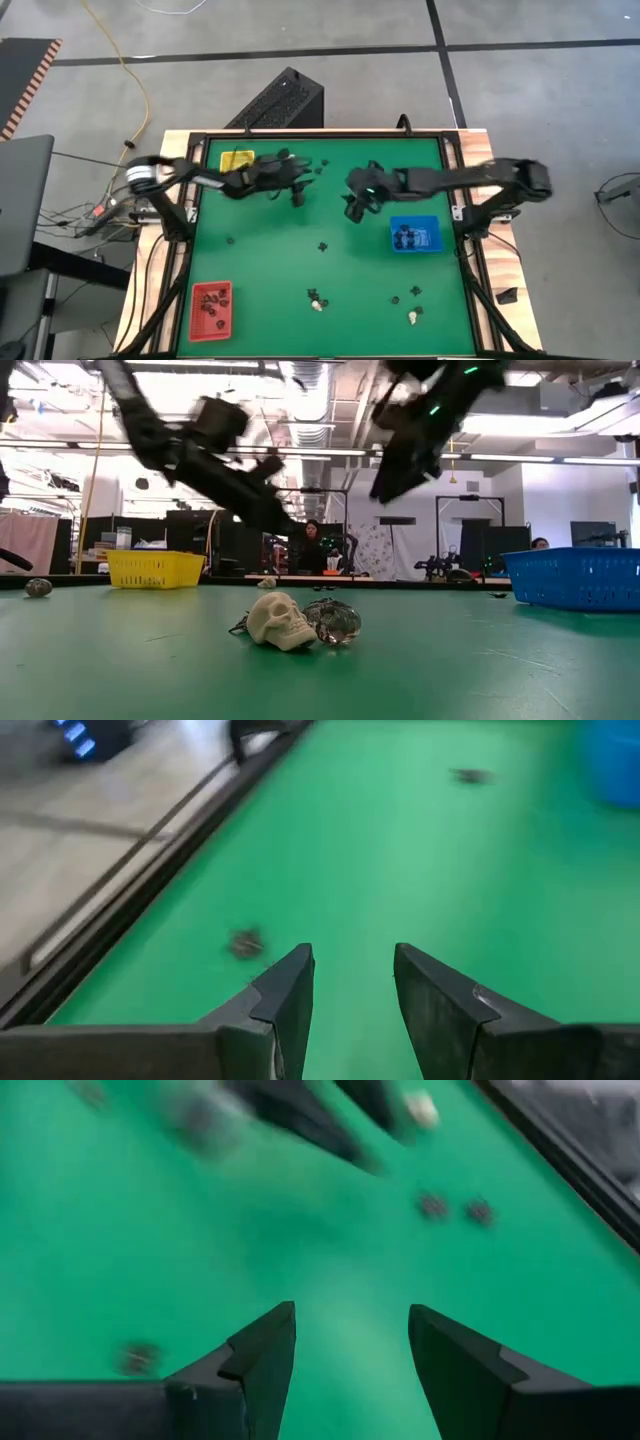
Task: Sort Halloween decoration
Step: Put the black spider toy into the blue bin
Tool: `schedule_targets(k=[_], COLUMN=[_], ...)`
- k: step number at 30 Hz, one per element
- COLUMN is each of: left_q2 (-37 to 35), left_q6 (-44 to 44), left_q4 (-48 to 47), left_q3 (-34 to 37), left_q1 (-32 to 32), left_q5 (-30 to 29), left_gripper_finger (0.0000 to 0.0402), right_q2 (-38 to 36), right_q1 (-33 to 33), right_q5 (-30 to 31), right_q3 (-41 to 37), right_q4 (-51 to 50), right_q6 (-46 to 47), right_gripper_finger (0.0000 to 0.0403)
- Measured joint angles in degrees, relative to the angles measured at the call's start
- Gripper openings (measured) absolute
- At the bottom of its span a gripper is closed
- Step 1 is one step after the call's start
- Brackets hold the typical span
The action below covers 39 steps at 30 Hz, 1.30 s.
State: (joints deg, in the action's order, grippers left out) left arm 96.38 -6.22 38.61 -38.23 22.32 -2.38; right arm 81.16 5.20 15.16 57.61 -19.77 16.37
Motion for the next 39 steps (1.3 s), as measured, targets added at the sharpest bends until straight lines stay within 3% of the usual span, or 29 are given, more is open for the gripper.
schedule_targets(k=[6, 13, 35, 39], left_q2=[13.98, 18.81, 19.01, 19.05], left_q6=[11.04, 14.27, 16.34, 15.56], left_q4=[-6.65, -18.49, -24.60, -25.01], left_q3=[-13.62, -21.78, -22.52, -22.52], left_q1=[2.91, 1.94, 1.34, 1.34], left_q5=[-1.77, -10.61, -10.35, -10.28], left_gripper_finger=[0.0132, 0.0132, 0.0132, 0.0117], right_q2=[-9.36, -13.06, -13.00, -13.00], right_q1=[-6.79, -13.00, -14.20, -14.20], right_q5=[6.01, 12.45, 14.91, 14.91], right_q3=[-15.81, -22.78, -22.95, -22.95], right_q4=[17.25, 20.13, 20.70, 20.70], right_q6=[0.32, 0.78, -6.25, -6.30], right_gripper_finger=[0.0225, 0.0225, 0.0225, 0.0225])
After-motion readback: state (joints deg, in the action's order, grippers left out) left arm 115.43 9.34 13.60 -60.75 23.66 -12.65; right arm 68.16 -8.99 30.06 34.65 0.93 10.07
